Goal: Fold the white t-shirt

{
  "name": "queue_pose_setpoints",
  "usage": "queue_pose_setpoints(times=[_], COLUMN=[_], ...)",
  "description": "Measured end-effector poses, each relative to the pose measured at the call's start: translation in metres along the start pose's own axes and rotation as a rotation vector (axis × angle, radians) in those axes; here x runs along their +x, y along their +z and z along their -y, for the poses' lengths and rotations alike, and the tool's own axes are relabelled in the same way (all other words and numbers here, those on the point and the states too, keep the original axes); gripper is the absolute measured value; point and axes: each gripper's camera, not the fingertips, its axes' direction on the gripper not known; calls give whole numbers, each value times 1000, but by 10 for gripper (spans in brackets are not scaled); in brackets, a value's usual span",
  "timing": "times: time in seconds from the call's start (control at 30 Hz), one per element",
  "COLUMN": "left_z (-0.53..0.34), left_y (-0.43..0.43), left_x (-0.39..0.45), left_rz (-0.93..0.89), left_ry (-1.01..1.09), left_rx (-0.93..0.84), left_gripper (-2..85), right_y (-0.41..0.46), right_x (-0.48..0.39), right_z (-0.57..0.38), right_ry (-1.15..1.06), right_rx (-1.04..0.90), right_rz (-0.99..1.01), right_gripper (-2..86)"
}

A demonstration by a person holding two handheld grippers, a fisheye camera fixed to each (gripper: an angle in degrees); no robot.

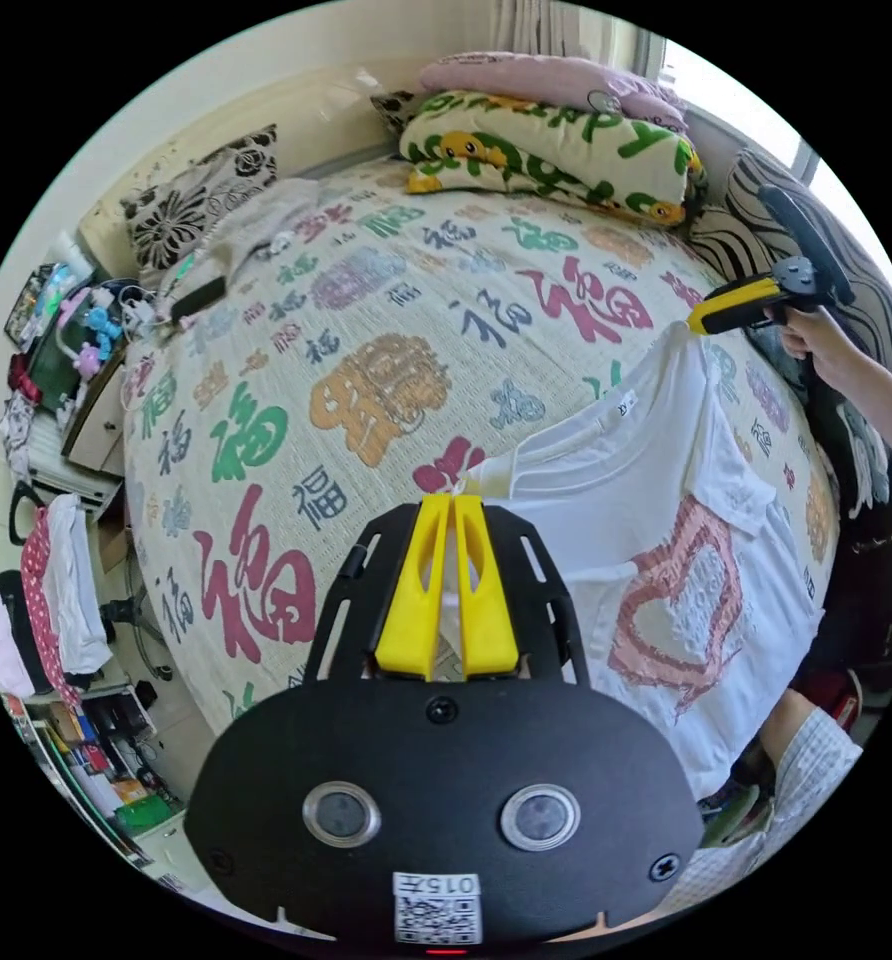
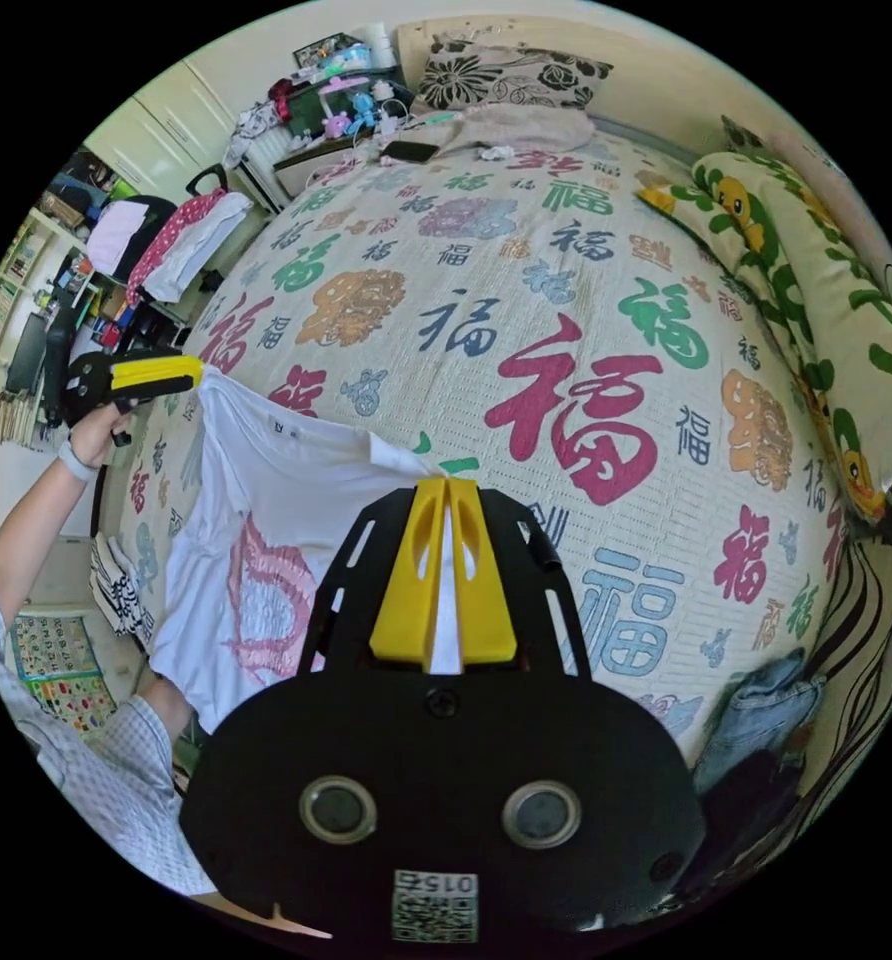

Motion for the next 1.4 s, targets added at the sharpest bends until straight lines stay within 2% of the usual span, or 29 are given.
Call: queue_pose_setpoints(times=[0.17,0.33,0.5,0.6,0.77,0.87,0.93,1.03,1.2,1.27,1.4], left_z=[-69,-185,-306,-354,-395,-412,-417,-423,-401,-393,-404], left_y=[-46,-86,-95,-82,-59,-59,-72,-106,-162,-153,-123], left_x=[27,75,155,185,198,190,178,151,77,46,-14], left_rz=[-24,-189,-271,-301,-372,-419,-439,-461,-427,-427,-494], left_ry=[53,30,-1,-60,-142,-202,-234,-277,-414,-493,-786], left_rx=[114,147,-56,-202,-369,-415,-419,-388,-85,-45,11], left_gripper=[-2,-2,-1,-1,1,8,16,40,72,87,84], right_y=[-39,-51,-13,21,54,59,46,20,10,23,66], right_x=[-16,-30,-56,-70,-68,-55,-45,-14,55,70,92], right_z=[-94,-228,-370,-431,-493,-521,-530,-532,-506,-493,-484], right_ry=[-116,-63,131,191,306,421,446,508,639,672,778], right_rx=[24,-31,-203,-333,-405,-420,-390,-268,16,43,1], right_rz=[96,331,434,398,394,443,383,357,423,468,644], right_gripper=[-4,-3,-3,-2,4,23,24,55,95,98,84])
